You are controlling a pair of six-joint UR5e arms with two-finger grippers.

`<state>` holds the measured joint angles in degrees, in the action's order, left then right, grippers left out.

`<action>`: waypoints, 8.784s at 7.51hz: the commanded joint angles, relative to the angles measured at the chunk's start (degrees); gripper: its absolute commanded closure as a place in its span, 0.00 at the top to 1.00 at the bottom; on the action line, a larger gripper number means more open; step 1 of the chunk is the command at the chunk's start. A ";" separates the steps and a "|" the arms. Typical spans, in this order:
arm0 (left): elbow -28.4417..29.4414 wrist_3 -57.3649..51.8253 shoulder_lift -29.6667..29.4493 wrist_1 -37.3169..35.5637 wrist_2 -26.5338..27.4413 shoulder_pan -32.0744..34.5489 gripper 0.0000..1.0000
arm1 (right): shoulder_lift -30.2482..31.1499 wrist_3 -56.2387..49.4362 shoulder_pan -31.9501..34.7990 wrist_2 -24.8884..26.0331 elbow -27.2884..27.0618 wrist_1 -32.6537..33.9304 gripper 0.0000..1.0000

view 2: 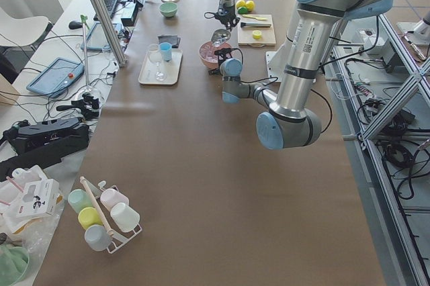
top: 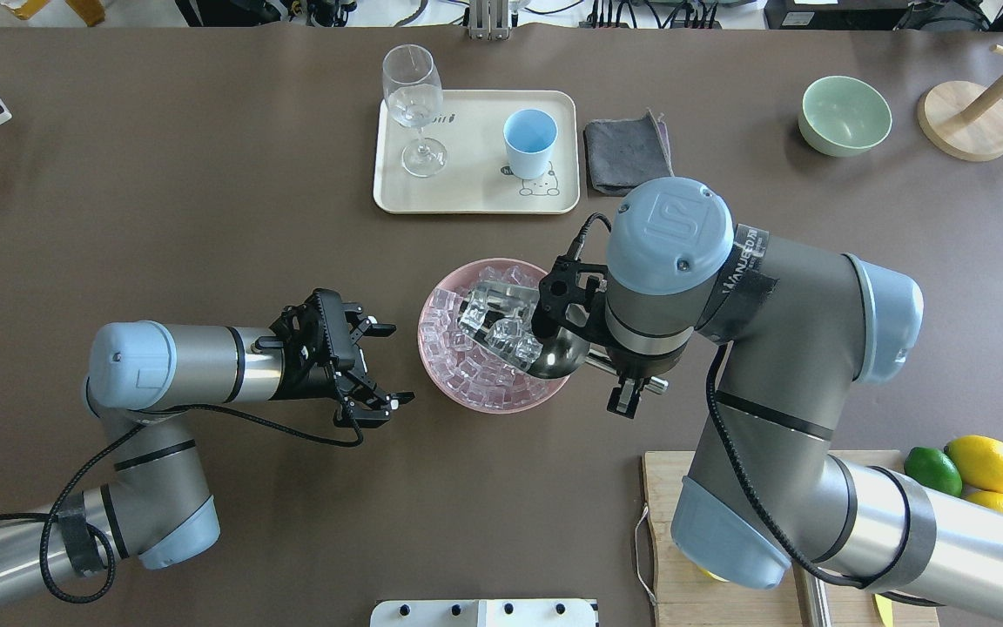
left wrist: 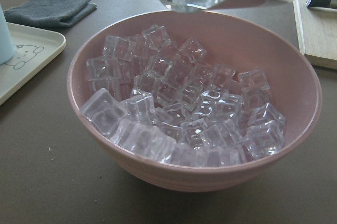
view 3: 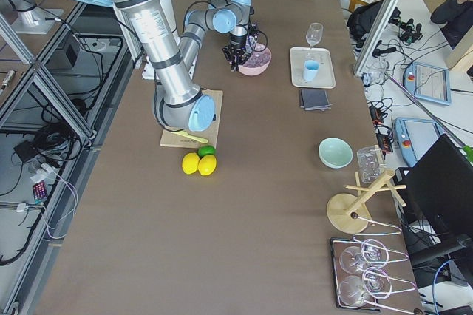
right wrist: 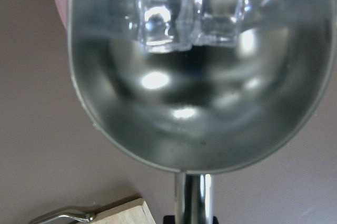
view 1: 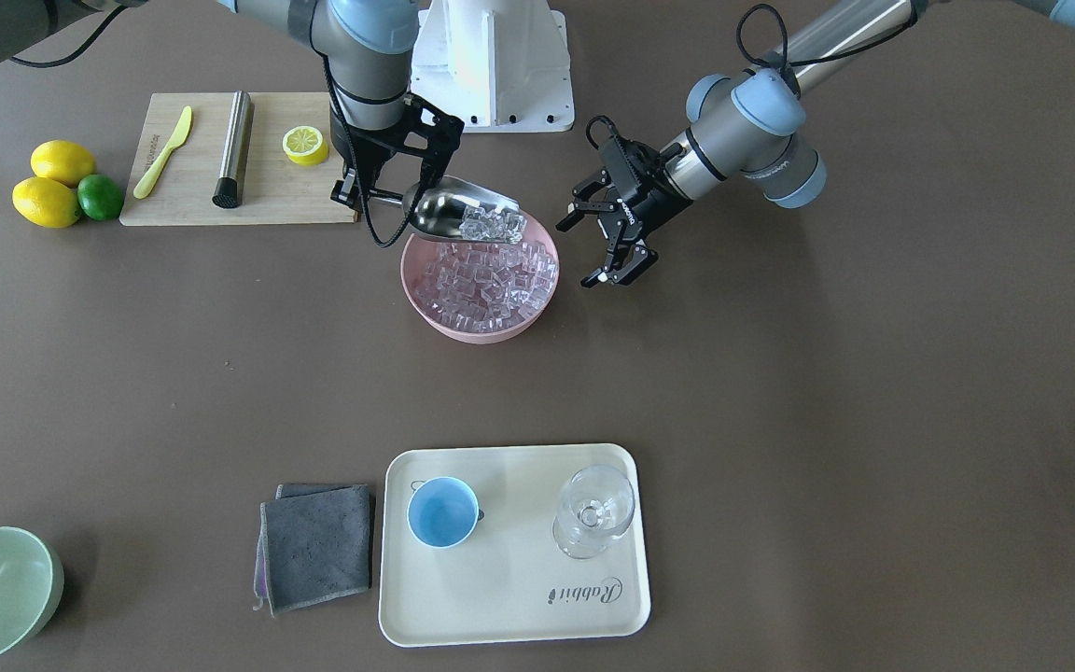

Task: Put ice in cup with scoop

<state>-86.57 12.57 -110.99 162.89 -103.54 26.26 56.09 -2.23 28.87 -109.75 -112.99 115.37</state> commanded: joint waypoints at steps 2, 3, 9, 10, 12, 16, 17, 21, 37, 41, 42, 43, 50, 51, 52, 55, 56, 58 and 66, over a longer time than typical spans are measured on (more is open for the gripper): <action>-0.17 0.00 0.25 0.23 -0.08 0.28 0.98 | 2.79 10.18 6.27 -7.29 -0.22 -7.17 0.00; -0.17 0.00 0.34 0.23 -1.82 1.15 0.98 | 2.79 13.97 7.68 -9.24 -0.30 -7.09 0.00; -0.79 -0.09 2.62 0.23 -8.25 5.46 0.98 | 4.20 61.53 9.71 -13.72 -0.65 -7.17 0.00; -0.96 0.00 3.23 -0.20 -11.56 7.38 0.98 | 4.11 58.77 9.80 -14.00 0.48 -7.17 0.00; -0.97 0.00 4.64 -1.17 -18.16 11.61 0.98 | 3.76 57.16 10.93 -20.56 2.24 -7.00 0.00; -1.05 0.00 6.66 -2.22 -20.36 14.59 0.98 | -3.94 55.05 14.01 -29.01 12.84 -6.73 0.00; -1.31 0.00 7.89 -4.58 -27.43 18.44 0.98 | -7.45 54.70 15.24 -32.42 17.66 -6.82 0.00; 2.87 -22.69 14.14 -8.29 -31.57 33.82 0.98 | -17.42 55.04 16.92 -44.10 33.60 -11.18 0.00; -3.61 -32.17 24.33 -65.16 -35.24 66.80 0.98 | -21.73 52.41 23.77 -67.52 48.48 -17.90 0.00; -2.10 -28.68 25.65 -67.80 -35.85 70.25 0.98 | -20.41 51.54 24.39 -70.42 48.47 -17.90 0.00; -3.15 -21.08 25.04 -67.71 -36.11 69.98 0.98 | -20.41 51.19 24.39 -70.51 48.48 -17.90 0.00; -5.43 -15.53 25.04 -67.71 -37.25 69.72 0.98 | -20.32 51.27 24.39 -70.52 48.39 -17.90 0.00; -10.46 -2.46 24.16 -67.80 -37.26 62.60 0.98 | -20.23 51.27 24.39 -71.65 48.30 -17.90 0.00; -10.46 -2.55 24.51 -67.80 -37.35 62.60 0.98 | -19.97 51.18 24.39 -71.83 48.30 -17.90 0.00; -10.37 -2.81 25.03 -67.71 -37.52 62.86 0.98 | -19.97 51.10 24.39 -71.83 48.21 -17.90 0.00; -11.33 -3.16 25.13 -67.79 -37.08 62.95 0.98 | -19.88 51.09 24.30 -71.75 47.51 -18.25 0.00; -11.42 -3.08 25.21 -67.80 -37.17 62.78 0.98 | -19.36 50.92 24.39 -70.79 46.46 -18.25 0.00; -11.43 -3.08 25.04 -68.58 -37.08 62.69 0.98 | -15.42 51.44 24.22 -60.11 39.11 -18.60 0.00; -12.74 -18.19 24.51 -78.05 -35.86 66.11 0.98 | 12.26 51.62 16.67 -39.31 9.99 -18.07 0.00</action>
<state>-98.77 -5.30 -86.02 88.43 -140.18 92.04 62.87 49.48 48.02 -149.34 -99.13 97.28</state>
